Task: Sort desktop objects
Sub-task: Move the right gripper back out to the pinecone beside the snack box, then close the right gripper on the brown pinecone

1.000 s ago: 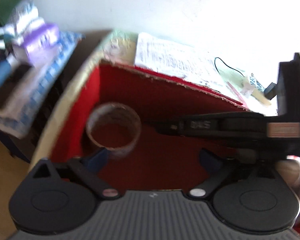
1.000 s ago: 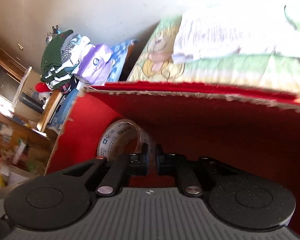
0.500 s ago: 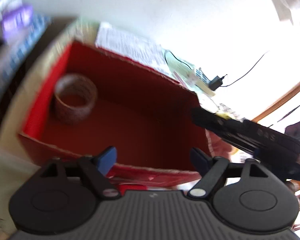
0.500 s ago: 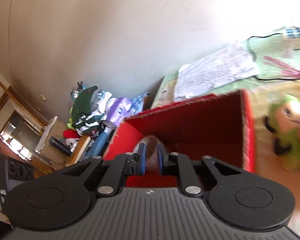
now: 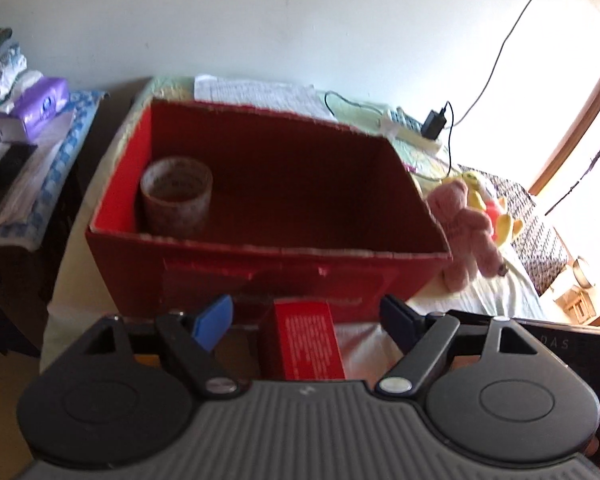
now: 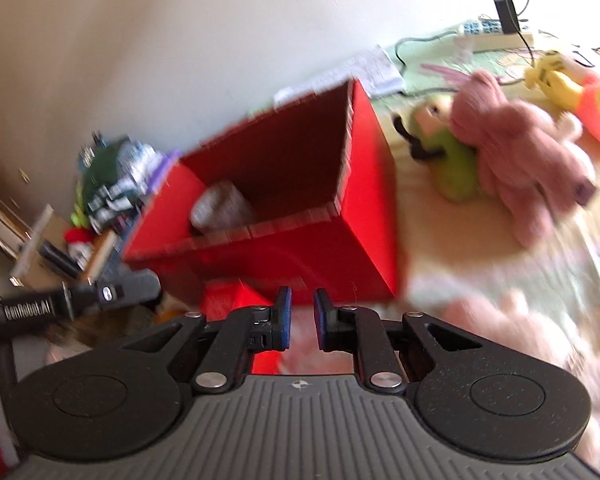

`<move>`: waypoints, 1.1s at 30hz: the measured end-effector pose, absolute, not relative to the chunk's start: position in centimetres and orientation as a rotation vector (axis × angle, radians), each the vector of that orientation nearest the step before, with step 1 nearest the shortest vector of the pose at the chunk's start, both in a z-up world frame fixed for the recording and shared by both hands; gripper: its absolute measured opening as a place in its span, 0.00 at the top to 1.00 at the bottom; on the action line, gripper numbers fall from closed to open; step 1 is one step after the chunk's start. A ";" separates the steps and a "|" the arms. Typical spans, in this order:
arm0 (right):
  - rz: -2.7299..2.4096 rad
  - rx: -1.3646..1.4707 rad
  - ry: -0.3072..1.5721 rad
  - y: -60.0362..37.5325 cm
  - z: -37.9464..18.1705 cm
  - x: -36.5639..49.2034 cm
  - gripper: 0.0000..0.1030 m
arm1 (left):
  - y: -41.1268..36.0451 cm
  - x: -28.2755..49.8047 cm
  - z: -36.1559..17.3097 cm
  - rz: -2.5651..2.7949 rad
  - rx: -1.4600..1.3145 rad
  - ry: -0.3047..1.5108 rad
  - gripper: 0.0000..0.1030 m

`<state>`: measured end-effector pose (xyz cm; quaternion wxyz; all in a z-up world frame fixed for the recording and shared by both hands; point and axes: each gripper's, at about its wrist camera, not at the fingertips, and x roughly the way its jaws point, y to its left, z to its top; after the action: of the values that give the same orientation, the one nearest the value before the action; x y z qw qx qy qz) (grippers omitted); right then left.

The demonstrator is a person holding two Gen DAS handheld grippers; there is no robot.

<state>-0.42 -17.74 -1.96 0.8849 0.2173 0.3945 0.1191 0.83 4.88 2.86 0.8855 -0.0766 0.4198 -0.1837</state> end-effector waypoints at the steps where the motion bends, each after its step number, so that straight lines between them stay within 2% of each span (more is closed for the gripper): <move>1: 0.244 0.447 0.843 -17.7 -2.4 -0.9 0.85 | 4.8 0.5 2.5 -0.387 -0.155 0.883 0.20; 10: 0.281 0.494 0.924 -17.9 -4.2 -2.6 0.83 | 4.3 -2.1 0.7 -0.424 -0.113 0.971 0.20; 23: 0.570 0.488 1.048 -17.5 -6.0 2.1 0.76 | 0.0 -6.9 2.1 -0.512 -0.066 0.993 0.21; 33: 0.743 0.457 1.140 -16.8 -7.7 5.0 0.74 | -3.9 -7.2 -2.8 -0.373 -0.233 1.134 0.21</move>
<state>5.00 -16.82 -7.72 0.7532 0.2095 0.5225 0.3404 -7.16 -3.91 -2.83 0.8208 -0.1093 0.5326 -0.1753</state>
